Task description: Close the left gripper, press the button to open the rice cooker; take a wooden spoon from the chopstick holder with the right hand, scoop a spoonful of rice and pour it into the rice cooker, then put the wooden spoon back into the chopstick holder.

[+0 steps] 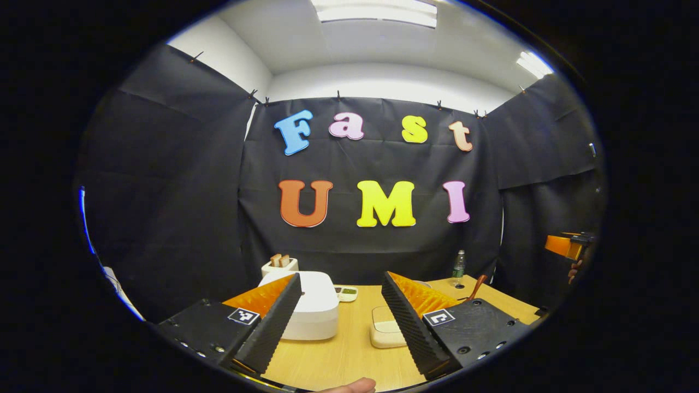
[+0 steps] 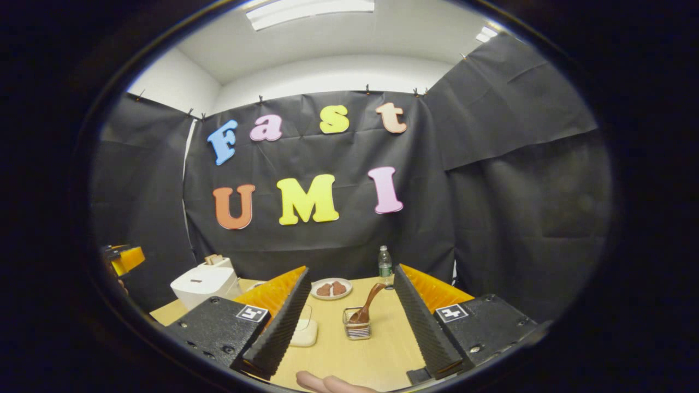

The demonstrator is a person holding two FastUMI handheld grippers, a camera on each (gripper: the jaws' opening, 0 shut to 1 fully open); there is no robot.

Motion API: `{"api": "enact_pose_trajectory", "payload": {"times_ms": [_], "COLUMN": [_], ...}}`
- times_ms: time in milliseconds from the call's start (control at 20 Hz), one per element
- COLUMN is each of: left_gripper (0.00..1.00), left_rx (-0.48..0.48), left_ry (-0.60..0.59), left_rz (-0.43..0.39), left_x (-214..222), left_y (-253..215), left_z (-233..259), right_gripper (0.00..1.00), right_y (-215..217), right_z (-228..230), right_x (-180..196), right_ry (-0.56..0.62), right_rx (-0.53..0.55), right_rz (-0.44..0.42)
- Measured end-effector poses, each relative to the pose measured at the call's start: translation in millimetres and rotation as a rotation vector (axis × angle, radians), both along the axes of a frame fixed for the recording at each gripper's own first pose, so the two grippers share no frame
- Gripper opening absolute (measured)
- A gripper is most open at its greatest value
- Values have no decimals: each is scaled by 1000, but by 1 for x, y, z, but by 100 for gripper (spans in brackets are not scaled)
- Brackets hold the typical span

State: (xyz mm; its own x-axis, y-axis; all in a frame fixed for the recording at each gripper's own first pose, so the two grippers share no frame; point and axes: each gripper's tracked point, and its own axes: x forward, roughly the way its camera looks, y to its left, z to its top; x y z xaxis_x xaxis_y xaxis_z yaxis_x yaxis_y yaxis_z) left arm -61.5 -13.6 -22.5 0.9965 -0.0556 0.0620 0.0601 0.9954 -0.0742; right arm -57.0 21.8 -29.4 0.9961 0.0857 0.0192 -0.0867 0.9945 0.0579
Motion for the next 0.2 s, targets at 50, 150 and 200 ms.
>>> {"api": "enact_pose_trajectory", "payload": {"times_ms": [50,150,200], "left_gripper": [93,93,94], "left_rx": [-1,13,14], "left_ry": [1,-14,-22], "left_rz": [-8,21,34], "left_x": [-4,-12,-14], "left_y": [-2,6,9], "left_z": [0,3,5], "right_gripper": [96,96,96], "right_y": [3,5,6], "right_z": [-1,-4,-5], "right_x": [0,-1,-1], "right_ry": [0,3,5], "right_rx": [1,-2,-7], "right_rz": [8,18,22]}}
